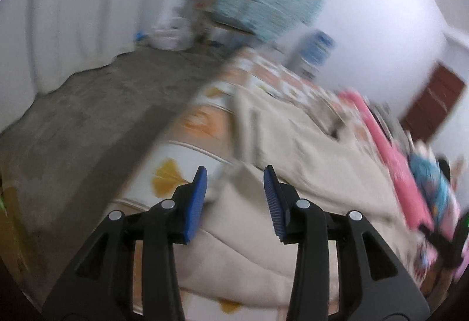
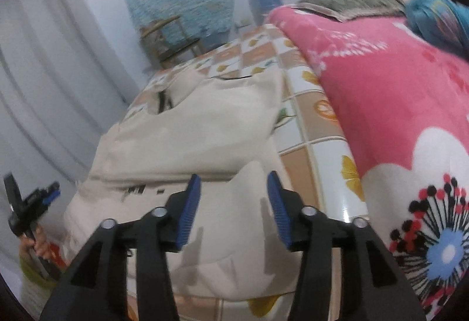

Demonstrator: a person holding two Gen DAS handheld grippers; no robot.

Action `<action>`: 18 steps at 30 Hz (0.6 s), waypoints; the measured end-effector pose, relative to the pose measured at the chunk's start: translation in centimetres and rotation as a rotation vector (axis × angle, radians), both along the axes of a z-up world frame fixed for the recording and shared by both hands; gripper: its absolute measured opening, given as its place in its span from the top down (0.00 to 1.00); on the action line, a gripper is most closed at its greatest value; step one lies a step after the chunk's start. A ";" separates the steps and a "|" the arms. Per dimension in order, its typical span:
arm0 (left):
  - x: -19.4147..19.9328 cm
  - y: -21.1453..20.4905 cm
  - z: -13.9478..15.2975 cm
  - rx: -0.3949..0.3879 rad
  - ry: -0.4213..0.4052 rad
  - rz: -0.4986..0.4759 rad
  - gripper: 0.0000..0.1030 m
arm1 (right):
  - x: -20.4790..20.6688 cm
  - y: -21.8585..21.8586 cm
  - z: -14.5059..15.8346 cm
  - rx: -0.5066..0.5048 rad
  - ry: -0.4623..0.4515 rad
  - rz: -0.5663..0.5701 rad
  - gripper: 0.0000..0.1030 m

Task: Fold large clothes
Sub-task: 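Open both grippers to release the folded hem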

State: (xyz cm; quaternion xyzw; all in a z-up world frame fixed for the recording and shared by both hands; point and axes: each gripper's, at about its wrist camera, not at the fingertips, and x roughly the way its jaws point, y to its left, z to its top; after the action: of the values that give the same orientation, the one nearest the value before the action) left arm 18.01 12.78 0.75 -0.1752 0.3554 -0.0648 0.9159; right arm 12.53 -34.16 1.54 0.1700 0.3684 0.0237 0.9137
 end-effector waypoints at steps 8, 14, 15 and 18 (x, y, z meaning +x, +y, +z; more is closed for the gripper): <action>0.4 -4.5 -2.7 0.399 0.113 0.028 0.57 | 2.0 0.5 -1.9 -0.209 0.130 -0.048 0.46; 0.0 -2.9 -3.7 0.381 0.148 0.034 0.59 | 1.9 2.0 -2.4 -0.301 0.133 0.021 0.59; -0.2 -3.1 -3.7 0.392 0.145 0.027 0.60 | 1.9 2.4 -2.6 -0.324 0.136 0.032 0.61; -0.4 -3.6 -4.1 0.414 0.149 0.007 0.66 | 2.3 3.0 -3.3 -0.382 0.159 0.044 0.71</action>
State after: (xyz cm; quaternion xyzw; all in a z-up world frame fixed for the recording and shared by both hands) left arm 17.59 9.21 -3.35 0.0110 0.4269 0.0261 0.9038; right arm 14.85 -31.14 -1.77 -0.0129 0.4408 -0.0403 0.8966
